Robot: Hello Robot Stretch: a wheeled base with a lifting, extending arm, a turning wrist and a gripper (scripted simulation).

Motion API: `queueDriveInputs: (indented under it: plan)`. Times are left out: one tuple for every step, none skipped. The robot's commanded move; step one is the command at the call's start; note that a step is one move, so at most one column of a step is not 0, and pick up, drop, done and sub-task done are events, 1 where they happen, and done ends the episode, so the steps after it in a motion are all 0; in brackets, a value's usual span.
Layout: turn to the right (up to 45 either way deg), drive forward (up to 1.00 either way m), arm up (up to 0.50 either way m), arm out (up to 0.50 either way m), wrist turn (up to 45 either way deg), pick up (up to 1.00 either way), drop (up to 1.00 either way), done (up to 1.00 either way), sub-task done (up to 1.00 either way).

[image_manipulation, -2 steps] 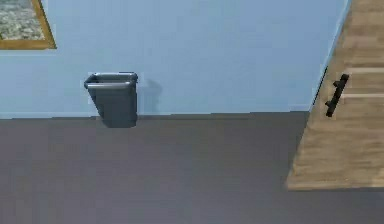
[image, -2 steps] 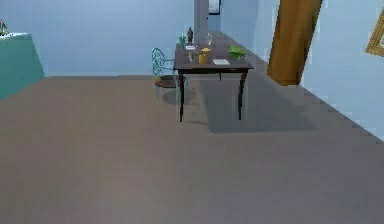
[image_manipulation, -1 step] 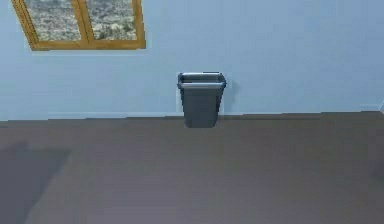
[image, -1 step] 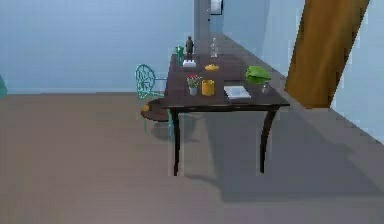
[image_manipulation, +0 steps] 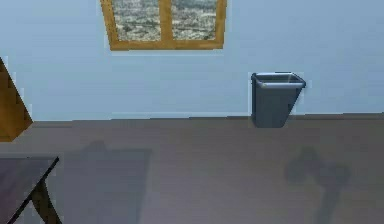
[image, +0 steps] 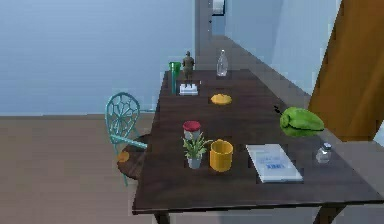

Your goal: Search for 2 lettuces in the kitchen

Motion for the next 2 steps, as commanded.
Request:
queueDriveInputs:
  plan:
    - [30.0, 0.00, 0.00, 0.00, 0.0, 0.00, 0.00, 0.00, 0.00]
    - [0.0, 0.00, 0.00, 0.00, 0.0, 0.00, 0.00, 0.00, 1.00]
